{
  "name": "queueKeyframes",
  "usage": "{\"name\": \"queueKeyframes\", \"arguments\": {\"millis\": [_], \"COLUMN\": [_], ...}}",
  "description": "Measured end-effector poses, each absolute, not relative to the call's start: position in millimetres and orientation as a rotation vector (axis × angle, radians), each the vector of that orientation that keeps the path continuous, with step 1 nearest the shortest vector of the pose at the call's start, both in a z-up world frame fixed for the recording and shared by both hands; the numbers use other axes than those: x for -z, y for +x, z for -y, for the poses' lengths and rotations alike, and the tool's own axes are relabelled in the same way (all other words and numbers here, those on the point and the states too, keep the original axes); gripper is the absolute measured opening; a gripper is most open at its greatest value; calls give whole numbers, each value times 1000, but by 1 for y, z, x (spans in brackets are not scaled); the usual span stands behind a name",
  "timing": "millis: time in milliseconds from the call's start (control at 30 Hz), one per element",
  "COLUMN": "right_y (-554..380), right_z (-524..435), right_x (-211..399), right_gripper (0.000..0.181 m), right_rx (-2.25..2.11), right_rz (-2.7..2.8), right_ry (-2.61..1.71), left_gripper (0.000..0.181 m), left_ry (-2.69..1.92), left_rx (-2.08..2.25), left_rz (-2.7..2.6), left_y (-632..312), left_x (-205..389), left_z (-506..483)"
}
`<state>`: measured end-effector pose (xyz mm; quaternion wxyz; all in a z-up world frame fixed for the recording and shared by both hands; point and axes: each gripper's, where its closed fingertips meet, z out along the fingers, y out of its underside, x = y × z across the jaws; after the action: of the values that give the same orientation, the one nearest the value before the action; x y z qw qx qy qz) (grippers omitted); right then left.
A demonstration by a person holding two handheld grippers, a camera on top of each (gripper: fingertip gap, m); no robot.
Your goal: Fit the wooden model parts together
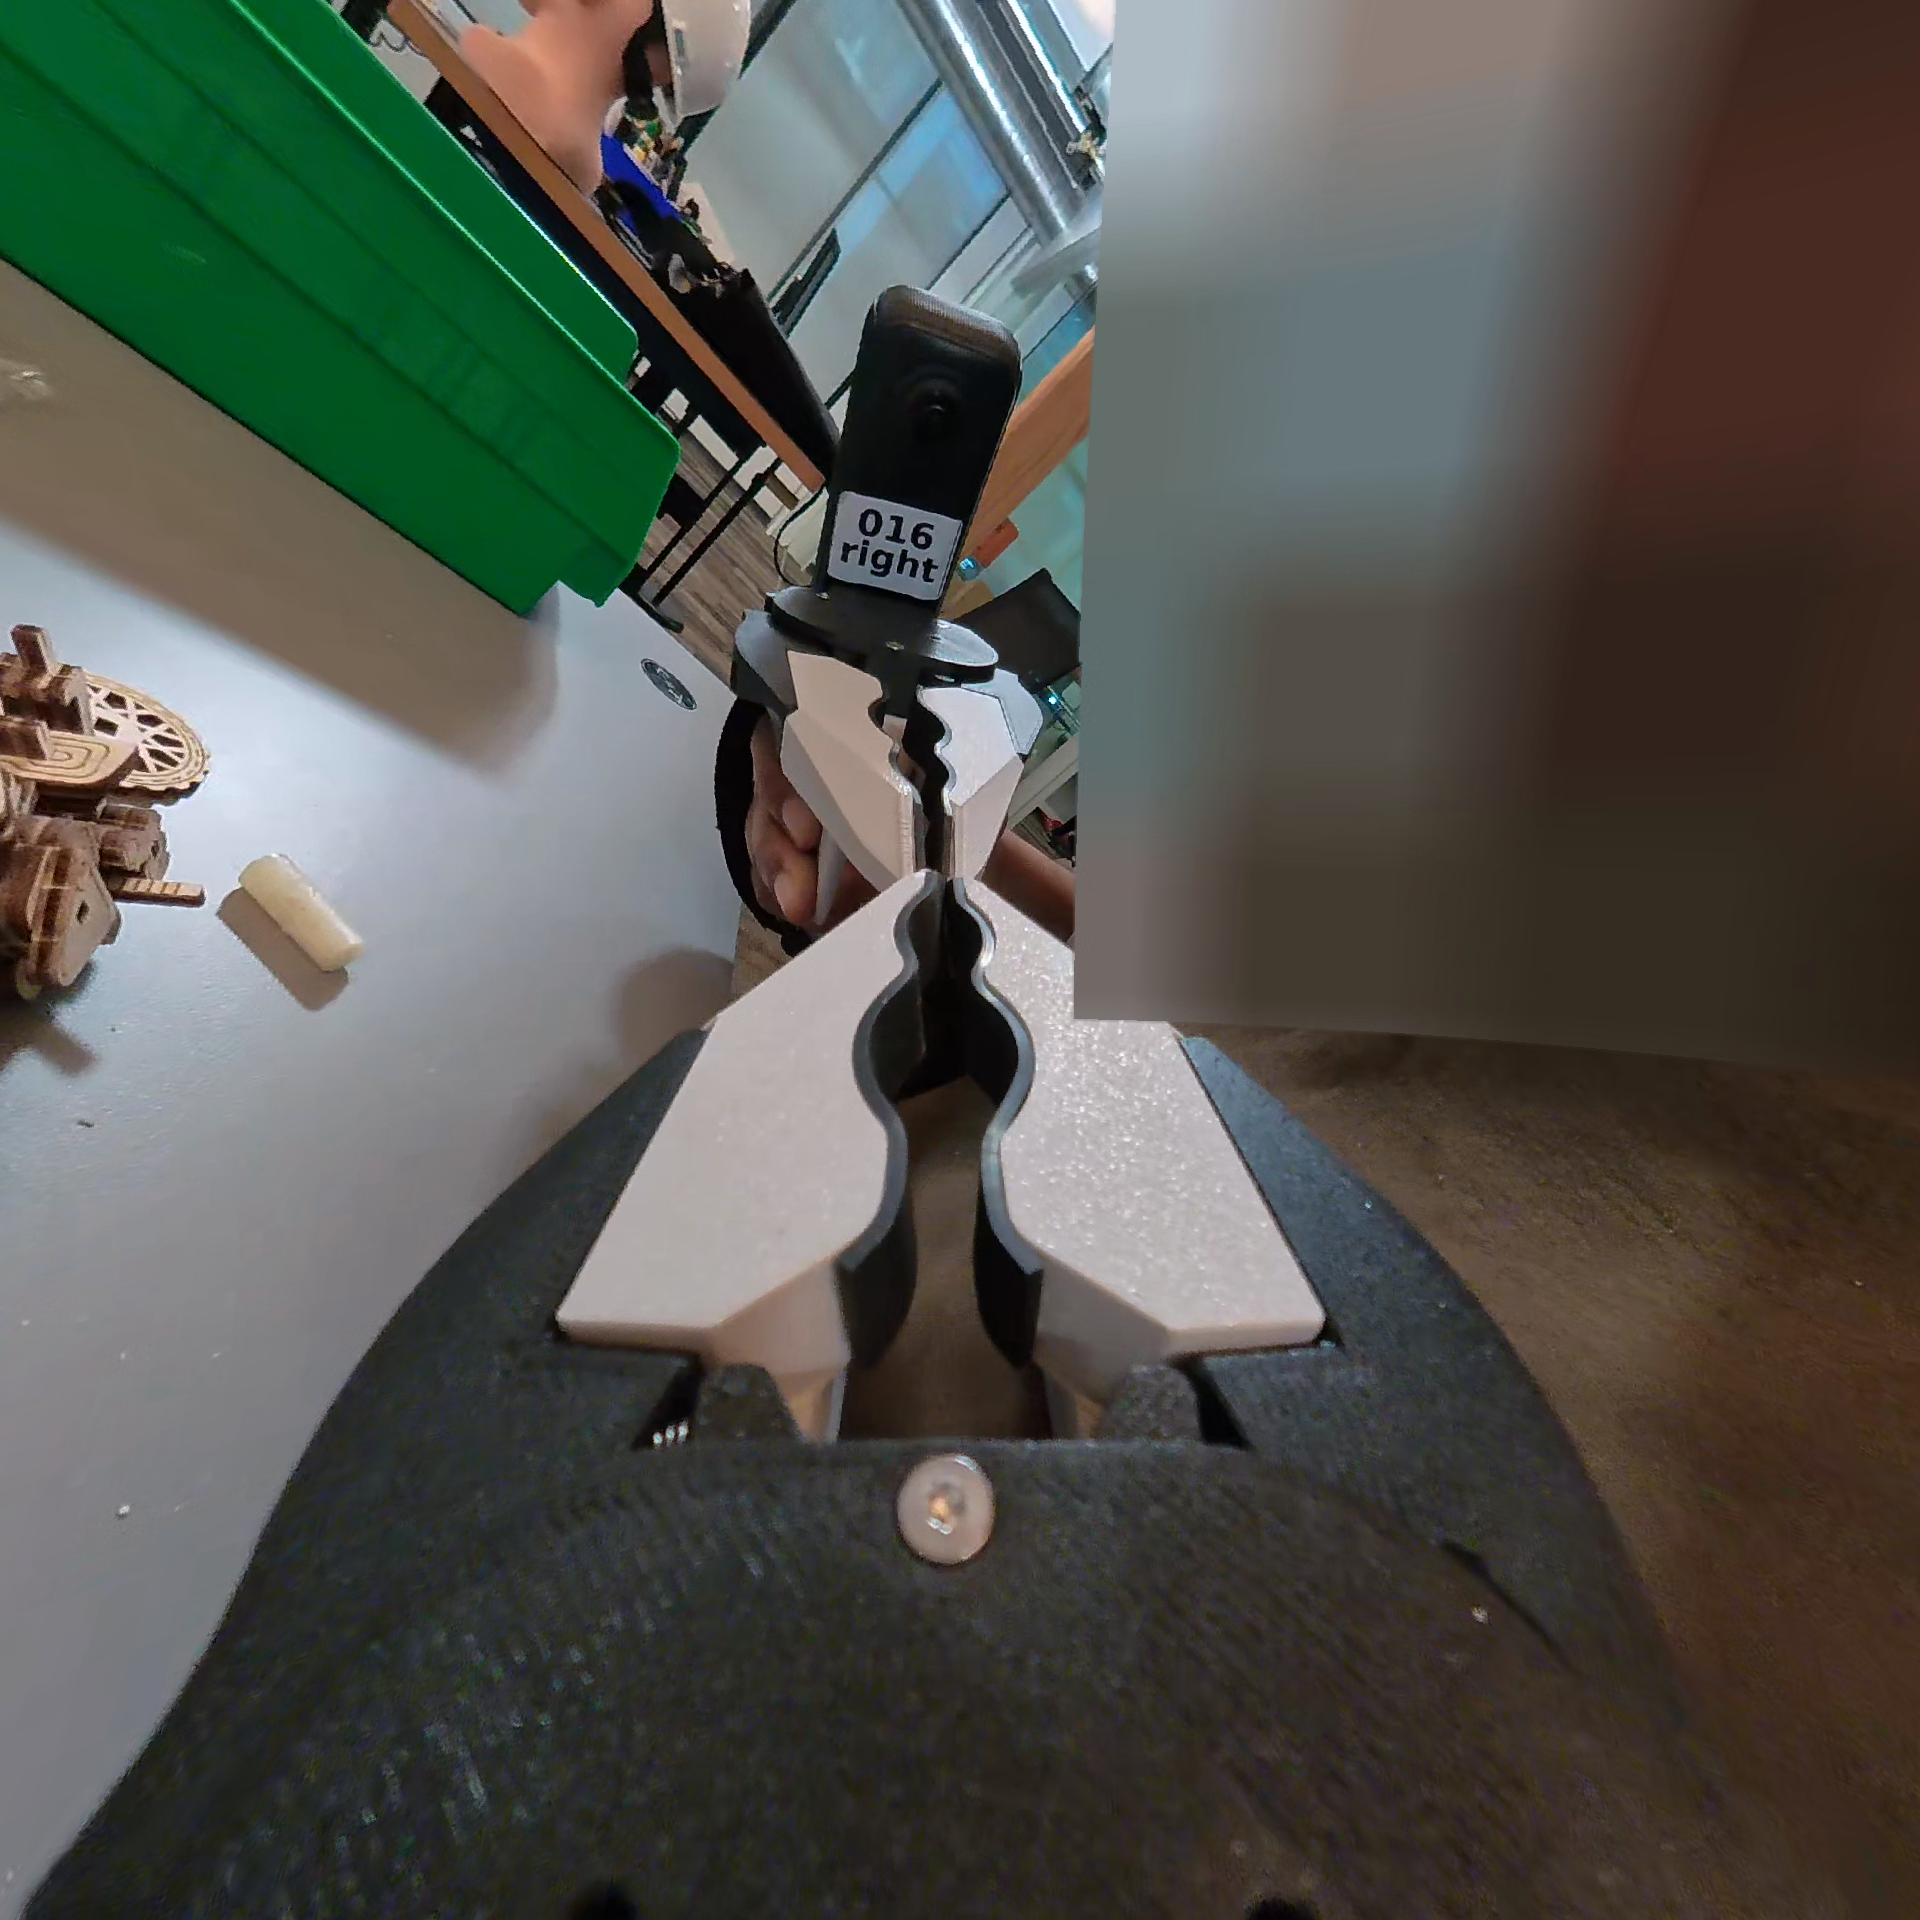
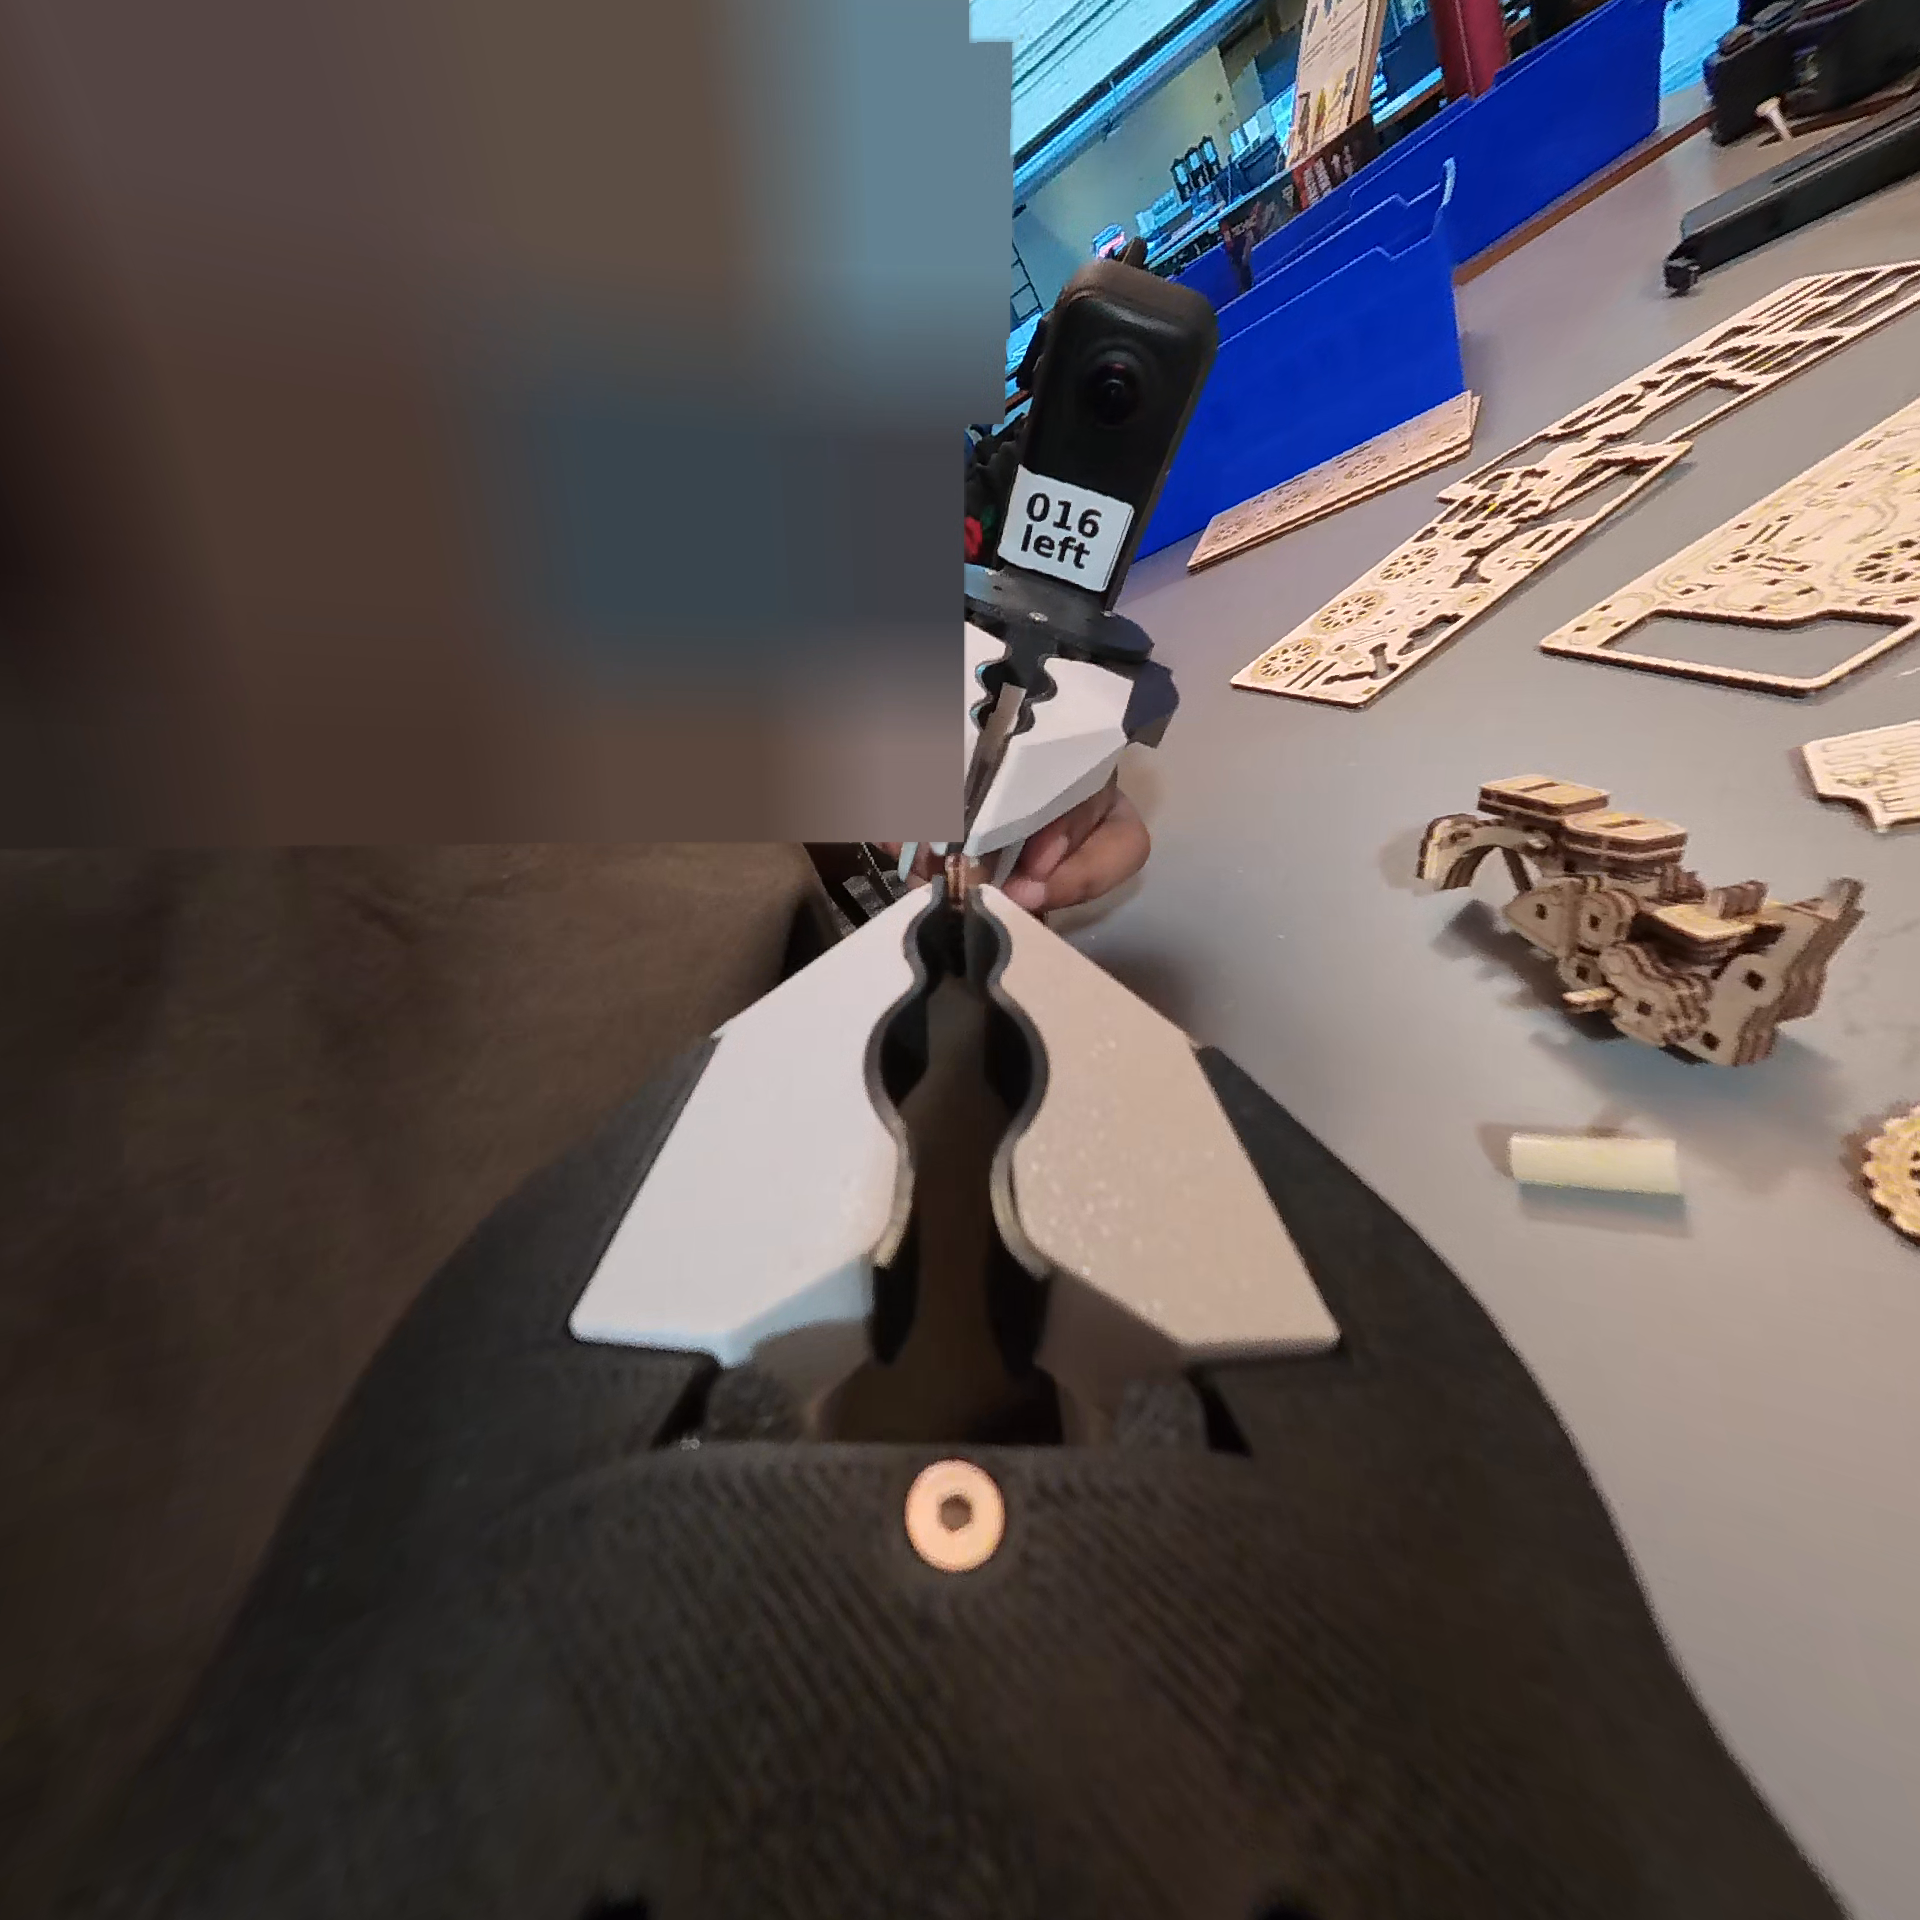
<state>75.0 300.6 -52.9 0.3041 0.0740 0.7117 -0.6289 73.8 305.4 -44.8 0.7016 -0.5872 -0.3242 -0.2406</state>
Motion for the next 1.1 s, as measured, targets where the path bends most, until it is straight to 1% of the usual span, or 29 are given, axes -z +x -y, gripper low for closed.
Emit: {"name": "queueKeyframes", "arguments": {"millis": [333, 600, 1100], "right_y": [69, 70, 73], "right_z": [-303, -302, -299], "right_x": [53, 54, 61], "right_gripper": [1, 1, 1], "right_rx": [1693, 1758, 1723], "right_rz": [-1908, -2014, -2074], "right_ry": [208, 140, 113], "left_gripper": [0, 12, 9], "left_ry": [-1283, -1359, -1414], "left_rx": [517, 526, 464], "left_rz": [732, 731, 712], "left_y": [68, 74, 76], "left_x": [43, 53, 55], "left_z": [-298, -304, -306]}}
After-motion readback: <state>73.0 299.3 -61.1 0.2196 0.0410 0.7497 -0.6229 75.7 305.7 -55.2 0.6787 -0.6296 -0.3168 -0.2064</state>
